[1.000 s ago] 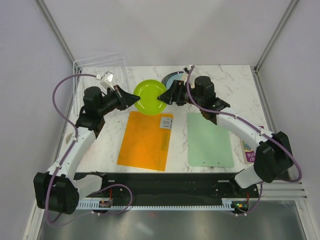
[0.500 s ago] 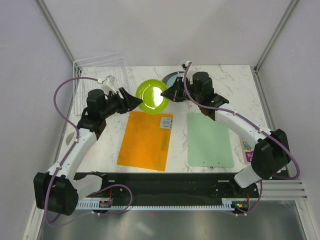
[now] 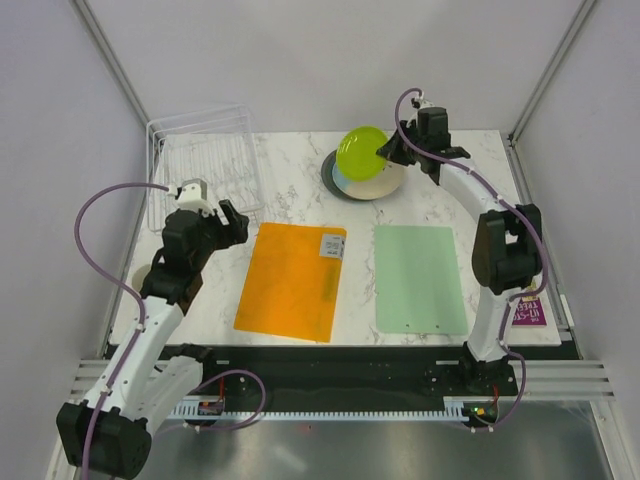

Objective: Unload the plates from the dish rack

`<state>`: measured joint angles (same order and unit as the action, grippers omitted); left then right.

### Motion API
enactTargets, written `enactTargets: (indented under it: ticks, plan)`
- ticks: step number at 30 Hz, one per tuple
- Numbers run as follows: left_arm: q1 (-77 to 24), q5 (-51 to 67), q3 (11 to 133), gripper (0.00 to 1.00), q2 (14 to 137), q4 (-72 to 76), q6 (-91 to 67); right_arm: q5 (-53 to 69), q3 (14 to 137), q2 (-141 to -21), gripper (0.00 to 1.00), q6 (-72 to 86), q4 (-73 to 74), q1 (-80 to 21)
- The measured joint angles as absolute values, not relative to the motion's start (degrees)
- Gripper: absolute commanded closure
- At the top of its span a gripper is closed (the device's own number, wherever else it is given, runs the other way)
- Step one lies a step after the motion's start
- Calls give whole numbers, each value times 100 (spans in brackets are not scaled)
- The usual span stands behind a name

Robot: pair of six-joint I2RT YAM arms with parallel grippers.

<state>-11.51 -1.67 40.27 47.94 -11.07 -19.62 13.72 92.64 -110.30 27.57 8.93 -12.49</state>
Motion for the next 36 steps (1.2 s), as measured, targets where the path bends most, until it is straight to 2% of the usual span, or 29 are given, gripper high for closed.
enactTargets:
  ticks: [7, 11, 13, 15, 16, 17, 18, 20, 21, 24, 26, 27, 31, 36]
  plan:
    - [-1151, -692, 3966, 17, 4877, -1100, -1831, 1420, 9852, -12274, 100, 2733, 1219, -1155]
    - [-1151, -740, 3951, 17, 4908, -1094, -1833, 1492, 10055, -12510, 100, 2746, 1240, -1094]
    - [-1149, -740, 3918, 17, 4915, -1081, -1833, 1481, 10160, -12560, 97, 2714, 1251, -1041]
    - [-1151, -738, 3905, 17, 4943, -1079, -1833, 1459, 10208, -12589, 81, 2698, 1260, -996]
    - [-1151, -738, 3903, 17, 4963, -1079, -1833, 1455, 10226, -12602, 67, 2692, 1262, -969]
    - [-1151, -738, 3903, 17, 4984, -1074, -1833, 1455, 10245, -12623, 41, 2694, 1269, -947]
    - [-1151, -735, 3903, 17, 5004, -1072, -1833, 1466, 10261, -12643, 29, 2692, 1267, -928]
    - [-1151, -735, 3905, 17, 5028, -1074, -1833, 1450, 10267, -12663, 8, 2668, 1299, -906]
    - [-1149, -733, 3905, 17, 5033, -1072, -1833, 1452, 10267, -12676, 6, 2650, 1315, -893]
    - [-1149, -720, 3905, 17, 5035, -1066, -1835, 1450, 10267, -12693, 2, 2598, 1369, -873]
    - [-1151, -711, 3903, 10, 5037, -1066, -1835, 1448, 10261, -12693, 2, 2565, 1398, -875]
    - [-1151, -701, 3905, 1, 5037, -1066, -1837, 1441, 10241, -12689, 2, 2545, 1391, -878]
    - [-1151, -661, 3905, 0, 5083, -1068, -1863, 1308, 9852, -12392, 2, 2456, 1319, -891]
    - [-1151, -539, 4073, 0, 5367, -1149, -1863, 768, 8753, -11008, 2, 2069, 1466, -969]
